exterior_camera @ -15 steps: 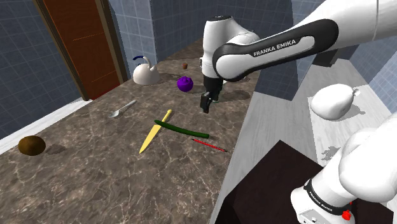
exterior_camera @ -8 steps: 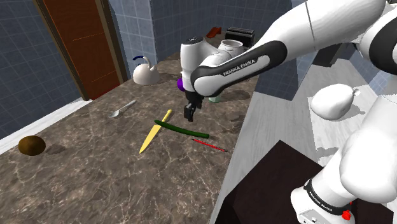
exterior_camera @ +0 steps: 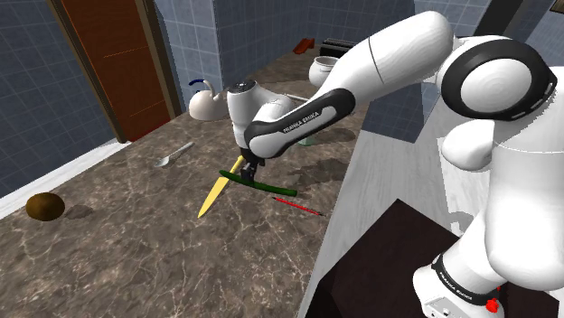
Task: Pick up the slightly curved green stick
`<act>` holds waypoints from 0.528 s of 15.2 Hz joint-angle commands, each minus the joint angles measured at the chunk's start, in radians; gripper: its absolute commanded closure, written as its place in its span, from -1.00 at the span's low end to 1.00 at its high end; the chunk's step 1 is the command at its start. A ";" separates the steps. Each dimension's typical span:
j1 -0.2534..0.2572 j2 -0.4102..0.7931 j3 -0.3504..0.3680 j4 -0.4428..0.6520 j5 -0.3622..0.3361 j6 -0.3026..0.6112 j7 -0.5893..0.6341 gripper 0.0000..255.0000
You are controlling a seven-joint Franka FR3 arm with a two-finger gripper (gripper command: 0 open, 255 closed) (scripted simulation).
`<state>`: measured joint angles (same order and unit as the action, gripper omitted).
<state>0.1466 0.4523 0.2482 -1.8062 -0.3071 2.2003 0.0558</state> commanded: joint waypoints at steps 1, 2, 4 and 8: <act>0.009 0.031 -0.004 0.021 -0.012 0.008 0.006 -1.00; 0.010 0.039 -0.005 0.018 -0.015 0.018 0.009 -1.00; 0.012 0.055 -0.009 0.014 -0.023 0.037 0.015 -1.00; 0.017 0.085 -0.017 0.009 -0.035 0.071 0.027 -1.00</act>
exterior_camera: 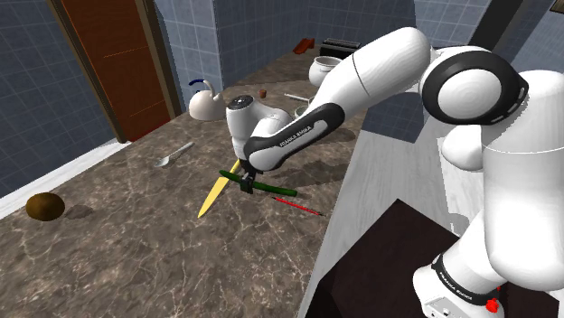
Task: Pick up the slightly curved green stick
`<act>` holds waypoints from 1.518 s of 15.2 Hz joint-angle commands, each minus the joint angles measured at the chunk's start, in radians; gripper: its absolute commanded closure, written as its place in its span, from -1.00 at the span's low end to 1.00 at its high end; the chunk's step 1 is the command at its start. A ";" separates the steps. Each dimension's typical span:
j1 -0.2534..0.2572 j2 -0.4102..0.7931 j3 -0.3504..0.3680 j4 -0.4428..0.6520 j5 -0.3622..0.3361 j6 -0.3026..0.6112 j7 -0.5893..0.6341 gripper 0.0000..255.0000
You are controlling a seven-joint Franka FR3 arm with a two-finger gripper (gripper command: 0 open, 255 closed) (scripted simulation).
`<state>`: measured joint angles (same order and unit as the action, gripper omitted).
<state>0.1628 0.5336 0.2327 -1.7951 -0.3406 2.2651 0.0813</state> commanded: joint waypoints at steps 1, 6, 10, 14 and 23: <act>0.000 0.004 -0.001 -0.002 -0.002 0.006 0.002 -1.00; 0.001 0.003 -0.001 -0.003 -0.002 0.007 0.003 1.00; 0.001 0.003 -0.001 -0.003 -0.002 0.007 0.003 1.00; -0.003 -0.022 0.005 0.002 0.009 -0.022 -0.008 1.00; -0.013 -0.090 0.021 0.026 0.040 -0.111 -0.037 1.00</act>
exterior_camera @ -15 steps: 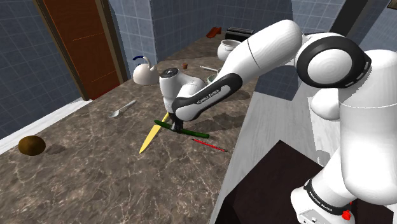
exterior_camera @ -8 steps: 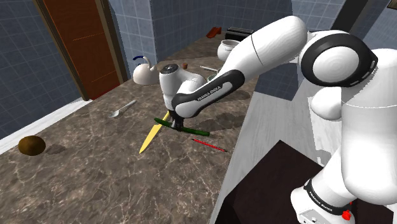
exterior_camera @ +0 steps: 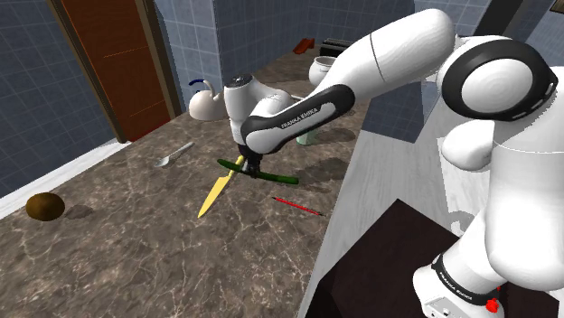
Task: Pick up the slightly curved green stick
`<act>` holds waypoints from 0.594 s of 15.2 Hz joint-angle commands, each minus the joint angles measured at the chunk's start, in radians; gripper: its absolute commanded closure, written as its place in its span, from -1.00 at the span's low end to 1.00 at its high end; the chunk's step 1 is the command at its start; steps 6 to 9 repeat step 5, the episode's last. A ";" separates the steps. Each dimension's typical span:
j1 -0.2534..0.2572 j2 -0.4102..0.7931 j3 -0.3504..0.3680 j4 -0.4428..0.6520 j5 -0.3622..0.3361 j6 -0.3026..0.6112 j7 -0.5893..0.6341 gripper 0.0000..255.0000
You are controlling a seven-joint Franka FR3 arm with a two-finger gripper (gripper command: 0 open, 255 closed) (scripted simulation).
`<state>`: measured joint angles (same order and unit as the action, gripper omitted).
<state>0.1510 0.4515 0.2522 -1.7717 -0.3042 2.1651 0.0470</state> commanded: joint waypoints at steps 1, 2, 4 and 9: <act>-0.002 -0.015 0.003 0.007 0.007 -0.021 -0.006 1.00; -0.002 -0.022 0.005 0.011 0.010 -0.031 -0.009 1.00; -0.003 -0.029 0.006 0.015 0.014 -0.043 -0.013 1.00; -0.003 -0.029 0.006 0.015 0.014 -0.043 -0.013 1.00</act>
